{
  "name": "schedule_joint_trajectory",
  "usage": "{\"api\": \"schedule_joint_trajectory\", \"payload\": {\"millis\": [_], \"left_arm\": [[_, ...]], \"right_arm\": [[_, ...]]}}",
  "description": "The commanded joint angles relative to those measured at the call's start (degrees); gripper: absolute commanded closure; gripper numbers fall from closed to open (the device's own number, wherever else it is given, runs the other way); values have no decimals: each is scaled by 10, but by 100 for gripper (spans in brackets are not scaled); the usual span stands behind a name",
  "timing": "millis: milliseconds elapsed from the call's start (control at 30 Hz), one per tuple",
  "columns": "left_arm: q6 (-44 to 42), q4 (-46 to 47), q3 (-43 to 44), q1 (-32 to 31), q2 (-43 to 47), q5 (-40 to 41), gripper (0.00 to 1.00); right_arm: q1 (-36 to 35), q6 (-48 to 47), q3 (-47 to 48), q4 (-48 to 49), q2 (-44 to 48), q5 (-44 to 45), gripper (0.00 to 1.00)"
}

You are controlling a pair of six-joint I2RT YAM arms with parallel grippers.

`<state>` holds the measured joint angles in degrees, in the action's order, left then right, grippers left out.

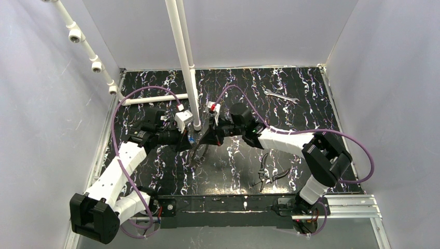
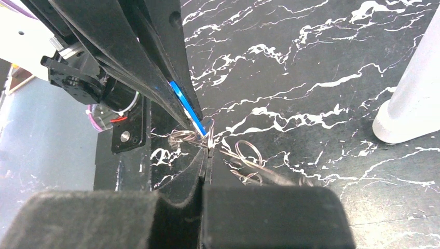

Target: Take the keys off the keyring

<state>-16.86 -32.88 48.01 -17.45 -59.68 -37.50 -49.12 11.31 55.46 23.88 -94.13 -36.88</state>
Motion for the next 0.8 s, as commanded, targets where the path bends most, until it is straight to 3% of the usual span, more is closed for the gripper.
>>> {"api": "schedule_joint_trajectory", "payload": {"millis": [0, 300, 767], "left_arm": [[6, 6, -17, -4, 15, -5, 100], [9, 8, -26, -5, 20, 15, 100], [40, -3, -19, 0, 40, 39, 100]], "right_arm": [[8, 38, -4, 70, -1, -22, 99], [30, 54, -19, 90, 8, -30, 99], [99, -21, 3, -72, 64, -67, 99]]}}
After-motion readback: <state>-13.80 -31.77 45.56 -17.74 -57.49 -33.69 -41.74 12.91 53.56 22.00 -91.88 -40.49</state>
